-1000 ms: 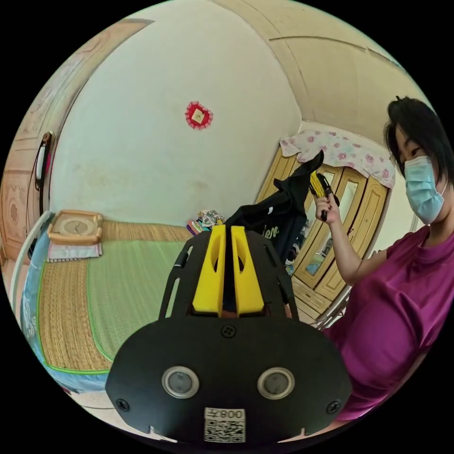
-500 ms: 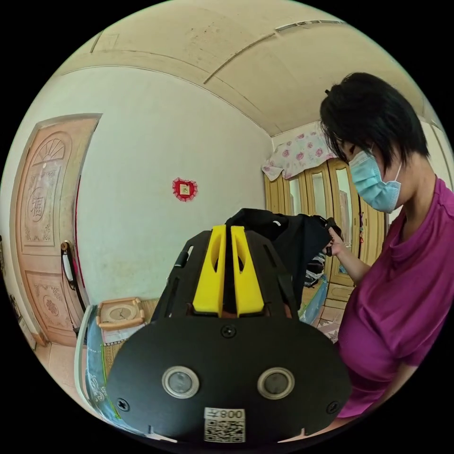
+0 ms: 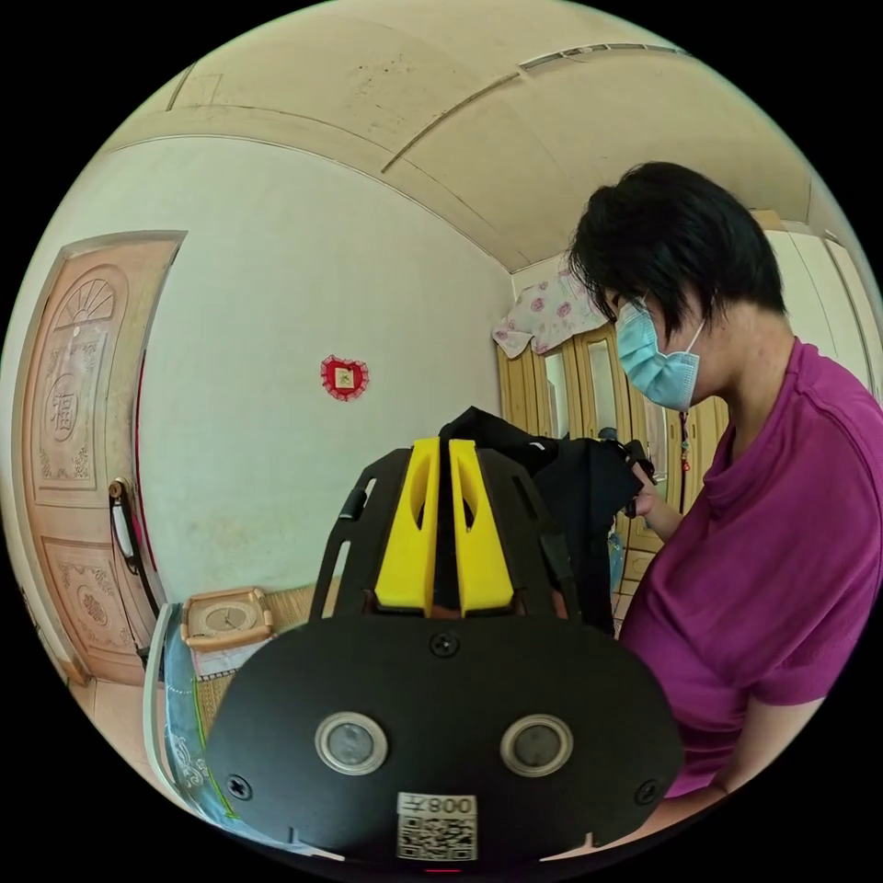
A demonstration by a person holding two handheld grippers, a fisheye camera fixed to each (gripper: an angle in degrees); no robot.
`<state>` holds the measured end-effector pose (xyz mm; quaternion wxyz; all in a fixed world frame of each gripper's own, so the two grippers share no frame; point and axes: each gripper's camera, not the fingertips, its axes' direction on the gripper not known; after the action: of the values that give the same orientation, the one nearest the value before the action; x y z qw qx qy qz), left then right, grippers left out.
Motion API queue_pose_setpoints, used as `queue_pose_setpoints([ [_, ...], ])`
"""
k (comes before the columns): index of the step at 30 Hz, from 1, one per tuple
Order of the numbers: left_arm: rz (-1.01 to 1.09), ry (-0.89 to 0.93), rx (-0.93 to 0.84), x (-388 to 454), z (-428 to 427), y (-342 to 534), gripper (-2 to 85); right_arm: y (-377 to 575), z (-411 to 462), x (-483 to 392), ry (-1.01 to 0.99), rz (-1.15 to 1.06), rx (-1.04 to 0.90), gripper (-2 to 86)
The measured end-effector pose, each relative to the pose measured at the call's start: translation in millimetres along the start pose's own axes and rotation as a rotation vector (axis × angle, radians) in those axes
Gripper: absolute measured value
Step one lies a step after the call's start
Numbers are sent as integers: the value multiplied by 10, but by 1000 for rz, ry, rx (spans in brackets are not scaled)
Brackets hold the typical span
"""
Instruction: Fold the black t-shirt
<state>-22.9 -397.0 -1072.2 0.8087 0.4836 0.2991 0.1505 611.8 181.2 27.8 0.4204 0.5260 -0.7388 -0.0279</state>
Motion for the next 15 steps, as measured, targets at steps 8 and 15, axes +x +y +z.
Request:
queue_pose_setpoints([
  [8,-35,6,-3,-223,0,216,18,229,50,-171,18,-2,-15,1],
  [15,-34,5,-4,-409,100,482,18,441,115,-332,40,-14,-24,2],
])
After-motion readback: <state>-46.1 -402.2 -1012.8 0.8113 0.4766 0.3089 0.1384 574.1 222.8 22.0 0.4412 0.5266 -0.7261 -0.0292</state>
